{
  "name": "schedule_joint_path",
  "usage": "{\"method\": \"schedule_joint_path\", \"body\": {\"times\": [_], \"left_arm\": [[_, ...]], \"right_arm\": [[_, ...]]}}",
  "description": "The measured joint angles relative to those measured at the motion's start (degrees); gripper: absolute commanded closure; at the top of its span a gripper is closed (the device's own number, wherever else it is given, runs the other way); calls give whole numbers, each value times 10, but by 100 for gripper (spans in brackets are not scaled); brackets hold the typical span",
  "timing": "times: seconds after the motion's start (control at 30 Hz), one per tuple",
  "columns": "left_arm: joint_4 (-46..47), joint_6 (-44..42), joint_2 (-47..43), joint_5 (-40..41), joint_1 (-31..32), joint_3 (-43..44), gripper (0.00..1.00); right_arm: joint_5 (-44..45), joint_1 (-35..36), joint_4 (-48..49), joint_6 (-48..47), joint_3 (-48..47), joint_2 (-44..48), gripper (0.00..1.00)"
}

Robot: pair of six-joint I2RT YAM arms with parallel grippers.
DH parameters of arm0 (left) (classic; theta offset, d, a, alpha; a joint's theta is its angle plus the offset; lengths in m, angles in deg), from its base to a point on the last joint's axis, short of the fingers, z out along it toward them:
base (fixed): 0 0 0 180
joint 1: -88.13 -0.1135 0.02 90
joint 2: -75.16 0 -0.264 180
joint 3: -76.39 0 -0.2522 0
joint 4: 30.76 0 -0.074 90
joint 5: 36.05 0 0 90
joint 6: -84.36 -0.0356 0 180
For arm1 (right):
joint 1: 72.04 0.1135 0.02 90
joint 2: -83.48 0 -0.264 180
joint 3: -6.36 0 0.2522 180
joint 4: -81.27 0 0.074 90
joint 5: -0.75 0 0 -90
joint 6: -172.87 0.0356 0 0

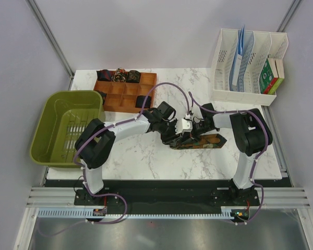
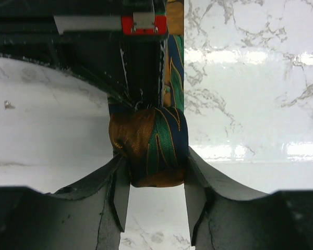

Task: Roll the ties
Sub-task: Roll the tie at the center of the board.

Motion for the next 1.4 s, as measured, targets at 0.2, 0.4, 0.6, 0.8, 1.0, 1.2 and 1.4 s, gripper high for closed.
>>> {"method": "schedule_joint_path", "body": {"times": [0.2, 0.4, 0.6, 0.8, 1.0, 1.2, 1.4], "left_arm": [[-12, 6, 36, 1, 16, 40, 55], [-32, 6, 50, 23, 29, 59, 55], [-57, 3, 66, 45, 40, 82, 55], [-92, -5, 93, 52, 50, 118, 55], [-104, -16, 113, 51, 57, 136, 55], [-115, -22, 128, 53, 59, 145, 55], [-115, -24, 132, 55, 62, 149, 55]], "right_arm": [[0, 0, -1, -3, 0, 0, 100], [-3, -1, -2, -16, 0, 0, 100], [-4, -2, -16, -37, -3, 0, 91], [-5, -15, -52, -61, -5, 2, 82], [-6, -42, -105, -85, -13, 2, 68], [-6, -74, -156, -107, -29, 3, 61], [1, -100, -189, -134, -31, 20, 51]]}}
